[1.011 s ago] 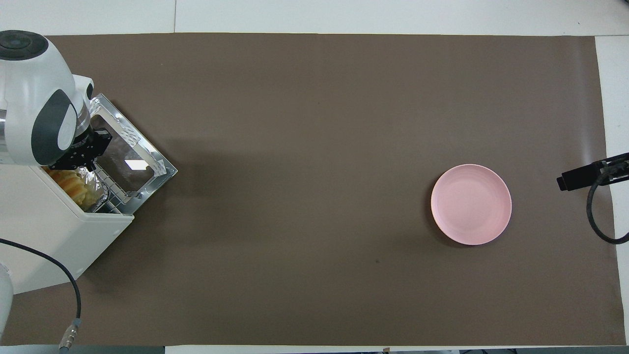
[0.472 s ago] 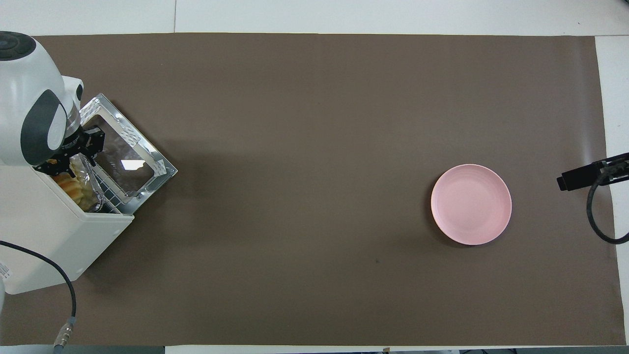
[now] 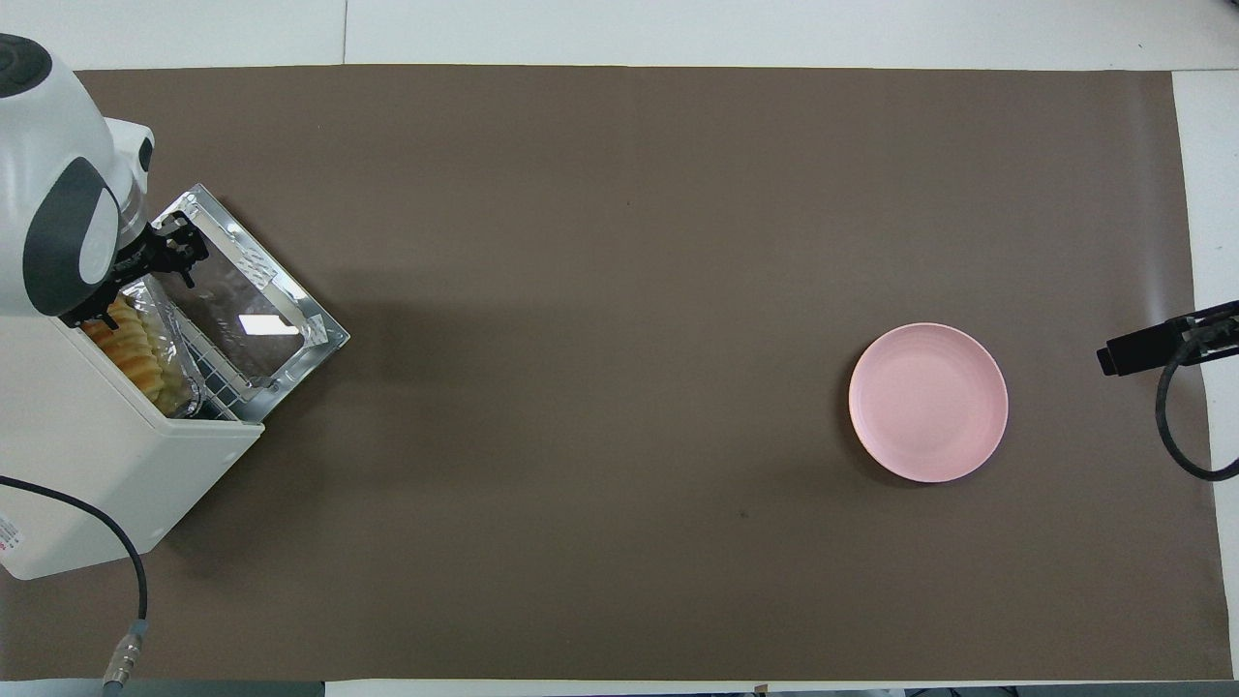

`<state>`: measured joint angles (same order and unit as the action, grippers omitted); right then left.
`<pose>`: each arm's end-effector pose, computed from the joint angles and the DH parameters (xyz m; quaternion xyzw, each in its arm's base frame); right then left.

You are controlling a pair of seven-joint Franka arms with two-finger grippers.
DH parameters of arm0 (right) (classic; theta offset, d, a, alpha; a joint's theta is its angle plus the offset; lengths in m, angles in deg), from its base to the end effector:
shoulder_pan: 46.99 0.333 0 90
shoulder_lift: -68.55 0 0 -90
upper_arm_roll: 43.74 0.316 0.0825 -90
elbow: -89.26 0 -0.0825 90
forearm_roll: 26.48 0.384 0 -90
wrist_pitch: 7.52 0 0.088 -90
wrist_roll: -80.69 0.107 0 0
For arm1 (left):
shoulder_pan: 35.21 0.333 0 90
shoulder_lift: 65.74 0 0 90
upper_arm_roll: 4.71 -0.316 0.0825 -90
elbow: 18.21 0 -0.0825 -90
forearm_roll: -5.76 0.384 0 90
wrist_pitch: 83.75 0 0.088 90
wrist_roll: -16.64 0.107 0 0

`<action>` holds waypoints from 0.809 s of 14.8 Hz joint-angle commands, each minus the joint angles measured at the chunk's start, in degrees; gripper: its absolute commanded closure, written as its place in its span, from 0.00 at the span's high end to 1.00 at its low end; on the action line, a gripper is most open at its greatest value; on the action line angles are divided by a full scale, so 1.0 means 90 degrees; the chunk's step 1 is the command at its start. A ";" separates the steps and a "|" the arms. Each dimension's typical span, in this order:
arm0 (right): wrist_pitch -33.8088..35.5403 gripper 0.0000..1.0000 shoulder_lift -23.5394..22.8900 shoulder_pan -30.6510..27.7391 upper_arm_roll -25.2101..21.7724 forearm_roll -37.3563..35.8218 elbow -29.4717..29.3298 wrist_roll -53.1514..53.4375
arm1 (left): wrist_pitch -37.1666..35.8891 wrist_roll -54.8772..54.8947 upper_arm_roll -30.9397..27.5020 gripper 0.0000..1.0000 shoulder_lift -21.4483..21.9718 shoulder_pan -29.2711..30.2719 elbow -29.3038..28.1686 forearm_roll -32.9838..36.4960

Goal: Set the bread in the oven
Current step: 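Release the tray inside the oven and withdraw the left gripper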

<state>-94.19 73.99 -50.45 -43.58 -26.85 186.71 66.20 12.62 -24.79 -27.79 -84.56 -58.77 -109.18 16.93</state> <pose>0.5156 -0.0304 0.6097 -0.9942 -0.0973 0.0465 0.0039 0.6280 -0.0132 0.4473 -0.9279 -0.3211 0.0401 0.1852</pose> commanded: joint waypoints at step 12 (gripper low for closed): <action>0.0080 1.00 0.0090 -0.0075 0.0060 -0.0066 0.0031 -0.0108 | -0.2466 0.4504 0.1795 1.00 0.2264 0.2103 0.0296 -0.0986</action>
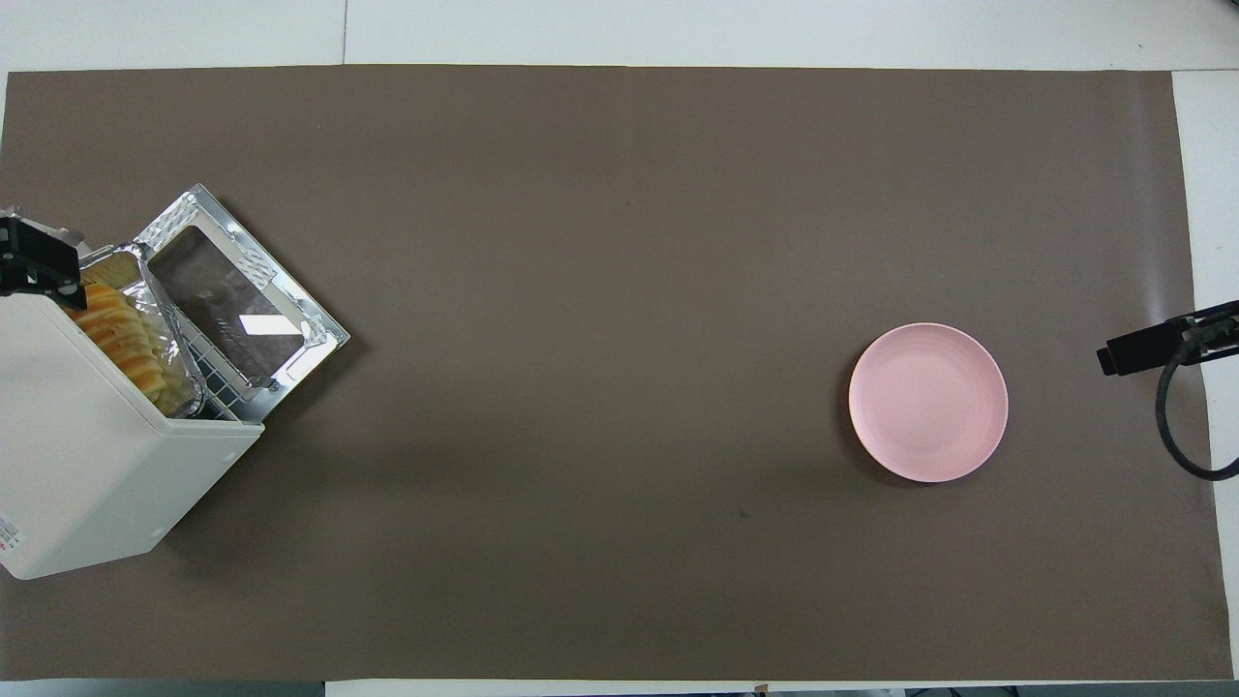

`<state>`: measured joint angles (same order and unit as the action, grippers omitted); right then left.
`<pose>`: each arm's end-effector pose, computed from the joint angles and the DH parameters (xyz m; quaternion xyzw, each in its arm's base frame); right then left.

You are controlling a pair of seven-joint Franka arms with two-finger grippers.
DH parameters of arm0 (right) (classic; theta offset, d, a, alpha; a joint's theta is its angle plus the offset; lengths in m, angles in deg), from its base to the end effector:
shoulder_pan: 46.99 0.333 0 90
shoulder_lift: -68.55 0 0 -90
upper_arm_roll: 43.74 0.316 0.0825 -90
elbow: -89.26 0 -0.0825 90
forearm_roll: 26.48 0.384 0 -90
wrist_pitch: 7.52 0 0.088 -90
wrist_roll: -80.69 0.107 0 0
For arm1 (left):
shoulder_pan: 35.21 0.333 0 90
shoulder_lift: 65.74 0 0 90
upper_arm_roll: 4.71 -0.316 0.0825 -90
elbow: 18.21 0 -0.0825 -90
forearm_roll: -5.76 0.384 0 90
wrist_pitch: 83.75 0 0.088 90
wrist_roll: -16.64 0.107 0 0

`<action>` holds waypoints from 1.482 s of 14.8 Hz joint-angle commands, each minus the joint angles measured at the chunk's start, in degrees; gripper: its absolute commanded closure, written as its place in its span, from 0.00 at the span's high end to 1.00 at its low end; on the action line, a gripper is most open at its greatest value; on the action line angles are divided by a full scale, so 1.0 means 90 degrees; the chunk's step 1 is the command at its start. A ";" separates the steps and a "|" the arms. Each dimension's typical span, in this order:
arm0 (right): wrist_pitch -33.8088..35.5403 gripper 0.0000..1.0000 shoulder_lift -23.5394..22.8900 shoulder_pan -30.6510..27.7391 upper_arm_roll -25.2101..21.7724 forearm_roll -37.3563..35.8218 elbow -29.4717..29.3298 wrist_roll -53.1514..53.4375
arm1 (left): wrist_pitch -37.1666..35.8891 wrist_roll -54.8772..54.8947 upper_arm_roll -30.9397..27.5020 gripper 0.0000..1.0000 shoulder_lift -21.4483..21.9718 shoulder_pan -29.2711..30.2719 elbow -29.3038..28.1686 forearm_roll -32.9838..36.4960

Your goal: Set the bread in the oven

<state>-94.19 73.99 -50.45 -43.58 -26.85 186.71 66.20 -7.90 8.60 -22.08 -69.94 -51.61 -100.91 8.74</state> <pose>0.5156 -0.0304 0.6097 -0.9942 -0.0973 0.0465 0.0039 0.5492 0.0090 0.6254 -0.9914 -0.0827 0.0921 0.0424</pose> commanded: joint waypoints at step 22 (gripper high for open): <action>0.0080 1.00 0.0090 -0.0075 0.0070 -0.0066 0.0031 -0.0108 | -0.0118 0.0904 0.2663 1.00 0.0886 0.2067 -0.1162 -0.0487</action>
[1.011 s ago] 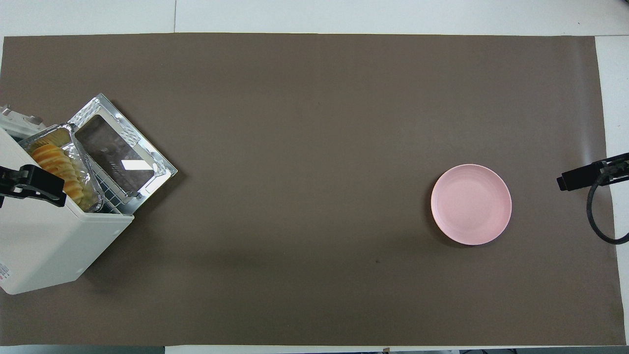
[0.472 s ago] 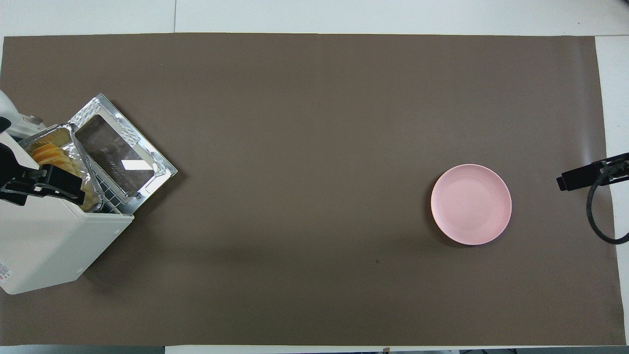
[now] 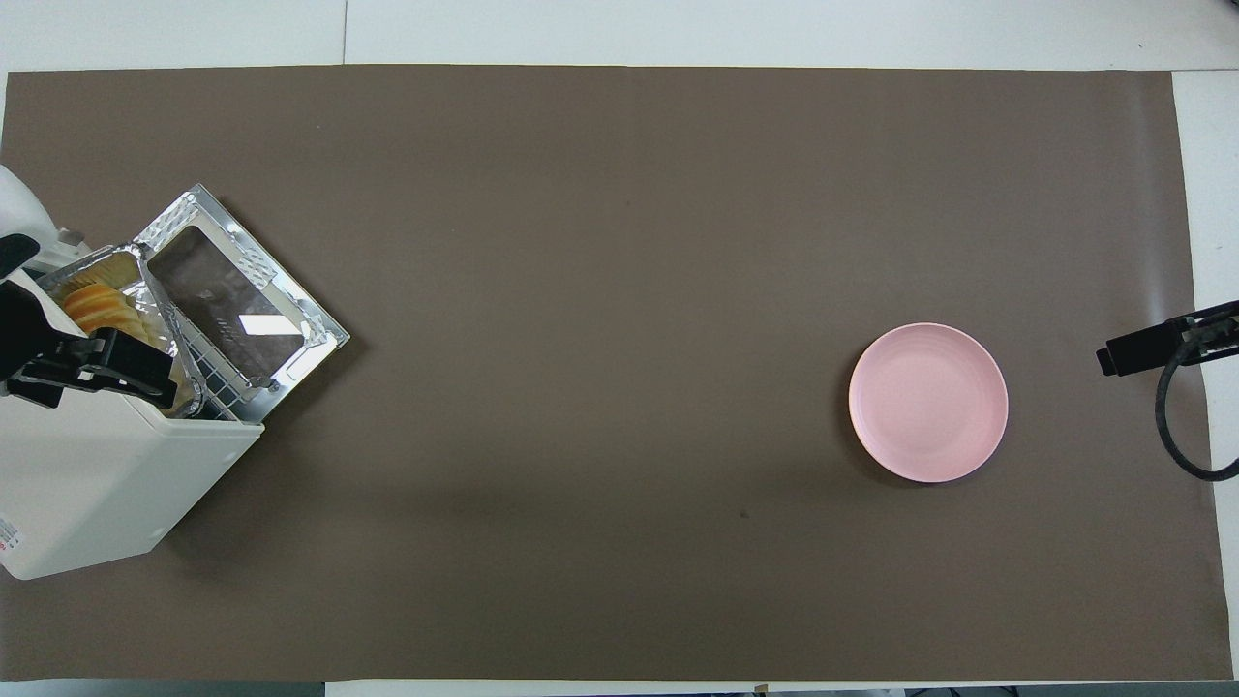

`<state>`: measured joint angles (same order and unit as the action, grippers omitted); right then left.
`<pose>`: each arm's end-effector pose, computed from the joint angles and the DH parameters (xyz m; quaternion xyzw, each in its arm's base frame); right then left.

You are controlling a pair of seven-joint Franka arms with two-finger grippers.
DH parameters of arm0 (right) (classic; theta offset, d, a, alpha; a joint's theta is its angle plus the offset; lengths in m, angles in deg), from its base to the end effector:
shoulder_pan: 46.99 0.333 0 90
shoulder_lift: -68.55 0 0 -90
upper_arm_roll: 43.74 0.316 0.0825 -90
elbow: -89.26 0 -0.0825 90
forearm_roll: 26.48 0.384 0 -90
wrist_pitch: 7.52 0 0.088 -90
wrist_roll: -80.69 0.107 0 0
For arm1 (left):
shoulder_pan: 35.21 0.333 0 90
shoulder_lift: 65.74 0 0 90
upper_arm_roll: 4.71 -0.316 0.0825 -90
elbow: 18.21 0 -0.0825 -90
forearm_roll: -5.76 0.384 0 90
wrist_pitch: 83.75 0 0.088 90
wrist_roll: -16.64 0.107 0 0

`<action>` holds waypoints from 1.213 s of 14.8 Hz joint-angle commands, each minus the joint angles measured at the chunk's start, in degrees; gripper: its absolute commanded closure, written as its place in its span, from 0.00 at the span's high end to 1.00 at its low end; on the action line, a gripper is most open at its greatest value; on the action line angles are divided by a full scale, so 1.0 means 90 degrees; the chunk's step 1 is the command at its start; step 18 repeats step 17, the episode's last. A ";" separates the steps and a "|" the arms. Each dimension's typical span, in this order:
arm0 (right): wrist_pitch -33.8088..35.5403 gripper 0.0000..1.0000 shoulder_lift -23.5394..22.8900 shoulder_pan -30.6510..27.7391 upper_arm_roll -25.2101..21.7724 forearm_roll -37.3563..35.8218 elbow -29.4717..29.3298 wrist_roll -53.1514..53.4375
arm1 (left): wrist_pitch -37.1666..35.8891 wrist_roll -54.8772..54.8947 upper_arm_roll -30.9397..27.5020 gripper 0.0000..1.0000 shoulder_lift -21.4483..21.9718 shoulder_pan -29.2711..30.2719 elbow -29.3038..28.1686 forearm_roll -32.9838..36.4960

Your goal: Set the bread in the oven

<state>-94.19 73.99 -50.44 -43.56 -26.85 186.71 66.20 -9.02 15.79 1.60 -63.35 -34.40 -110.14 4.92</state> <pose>0.5156 -0.0301 0.6097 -0.9941 -0.0976 0.0465 0.0039 0.5077 -0.0520 0.6117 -0.9908 0.0409 0.1291 0.0022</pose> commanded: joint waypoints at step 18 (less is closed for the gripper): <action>0.0080 1.00 0.0090 -0.0075 0.0058 -0.0066 0.0031 -0.0108 | 0.0446 0.0085 -0.0027 1.00 0.0095 0.0037 -0.0216 -0.0043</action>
